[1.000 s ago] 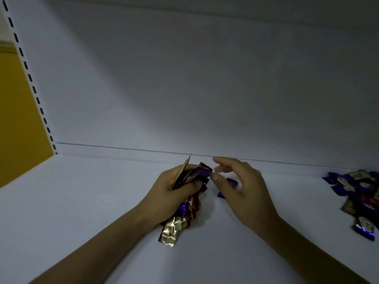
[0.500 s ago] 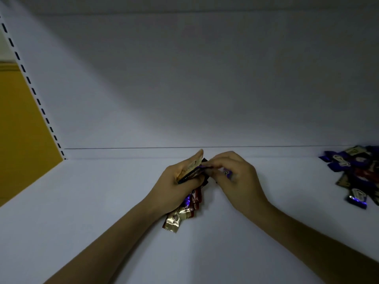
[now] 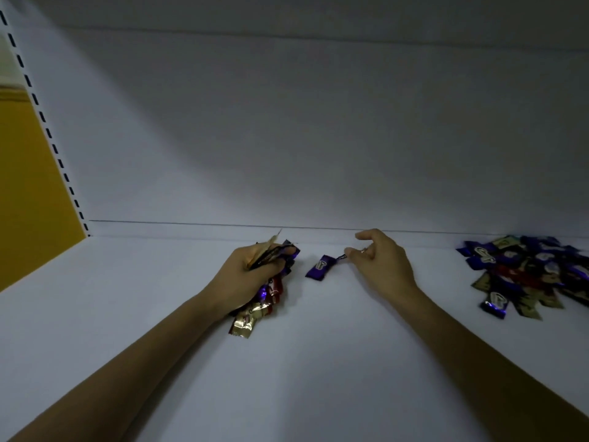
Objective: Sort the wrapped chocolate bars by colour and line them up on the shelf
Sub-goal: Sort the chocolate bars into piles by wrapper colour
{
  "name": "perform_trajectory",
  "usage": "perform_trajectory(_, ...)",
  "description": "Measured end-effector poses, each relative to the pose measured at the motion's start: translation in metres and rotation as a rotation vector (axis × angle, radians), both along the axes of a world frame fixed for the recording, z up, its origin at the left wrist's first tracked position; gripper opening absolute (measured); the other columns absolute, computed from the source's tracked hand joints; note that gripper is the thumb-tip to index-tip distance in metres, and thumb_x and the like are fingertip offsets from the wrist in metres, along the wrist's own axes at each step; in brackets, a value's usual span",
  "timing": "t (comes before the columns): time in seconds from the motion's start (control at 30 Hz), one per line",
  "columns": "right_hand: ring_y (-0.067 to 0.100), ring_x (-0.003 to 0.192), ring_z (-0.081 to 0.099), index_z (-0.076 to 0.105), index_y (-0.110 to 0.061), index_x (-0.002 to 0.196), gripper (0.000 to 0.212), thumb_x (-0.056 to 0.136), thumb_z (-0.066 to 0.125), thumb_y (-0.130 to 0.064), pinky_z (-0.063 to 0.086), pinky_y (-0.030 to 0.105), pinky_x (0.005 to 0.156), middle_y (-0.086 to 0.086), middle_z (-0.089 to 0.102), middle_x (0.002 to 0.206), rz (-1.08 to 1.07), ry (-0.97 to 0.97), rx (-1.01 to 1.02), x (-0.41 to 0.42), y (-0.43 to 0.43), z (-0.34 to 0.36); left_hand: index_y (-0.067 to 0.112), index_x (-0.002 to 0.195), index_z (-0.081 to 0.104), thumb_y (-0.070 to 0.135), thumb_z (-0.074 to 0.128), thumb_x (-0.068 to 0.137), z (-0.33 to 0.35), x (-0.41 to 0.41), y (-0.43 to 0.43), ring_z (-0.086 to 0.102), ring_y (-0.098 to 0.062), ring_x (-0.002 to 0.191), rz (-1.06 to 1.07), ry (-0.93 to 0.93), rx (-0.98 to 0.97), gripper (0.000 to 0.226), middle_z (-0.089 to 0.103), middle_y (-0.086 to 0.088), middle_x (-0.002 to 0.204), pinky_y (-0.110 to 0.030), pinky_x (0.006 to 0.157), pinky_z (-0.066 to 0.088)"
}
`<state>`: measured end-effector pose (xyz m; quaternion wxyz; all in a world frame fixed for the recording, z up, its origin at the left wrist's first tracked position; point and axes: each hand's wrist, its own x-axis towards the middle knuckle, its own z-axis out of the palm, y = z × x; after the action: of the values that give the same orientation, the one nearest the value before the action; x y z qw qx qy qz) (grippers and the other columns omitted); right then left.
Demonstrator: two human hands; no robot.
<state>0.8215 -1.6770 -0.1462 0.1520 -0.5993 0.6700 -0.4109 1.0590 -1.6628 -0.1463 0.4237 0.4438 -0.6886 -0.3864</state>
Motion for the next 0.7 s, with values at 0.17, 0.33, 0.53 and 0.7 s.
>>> perform_trajectory(0.17,0.011,0.074,0.058,0.067,-0.021,0.096,0.016,0.09,0.059,-0.034,0.047,0.024,0.067,-0.01,0.061,0.075,0.104,0.03,-0.132,0.019,0.011,0.007,0.028,0.1,0.069,0.011,0.056,0.094,0.004,0.001,0.005,0.058,-0.015,0.06,-0.027,0.026,0.022,0.022,0.063,-0.003,0.066,-0.024,0.057,0.047)
perform_trajectory(0.33,0.018,0.081,0.065,0.074,-0.016,0.09,0.026,0.092,0.056,-0.036,0.052,0.037,0.081,0.001,0.071,0.084,0.291,-0.073,-0.083,0.051,0.023,0.004,0.017,0.075,0.064,0.012,0.059,0.084,0.003,0.002,0.004,0.058,-0.013,0.062,-0.085,-0.006,-0.077,0.011,0.063,-0.005,0.067,-0.019,0.06,0.045)
perform_trajectory(0.53,0.001,0.056,0.053,0.07,-0.013,0.073,0.019,0.089,0.06,-0.019,0.041,0.017,0.056,-0.006,0.062,0.062,0.267,-0.203,-0.072,0.058,0.017,0.003,0.03,0.076,0.068,0.012,0.057,0.084,-0.001,0.003,0.002,0.063,-0.015,0.063,-0.12,-0.02,-0.114,0.022,0.067,-0.002,0.07,-0.024,0.061,0.049)
perform_trajectory(0.7,0.015,0.065,0.058,0.063,-0.016,0.069,0.024,0.09,0.06,-0.027,0.044,0.027,0.062,-0.003,0.061,0.066,0.037,-0.044,-0.061,0.025,0.006,0.005,0.033,0.071,0.068,0.0,0.055,0.091,-0.002,0.006,0.002,0.06,-0.007,0.053,-0.087,-0.017,-0.087,0.041,0.064,0.004,0.059,-0.016,0.053,0.046)
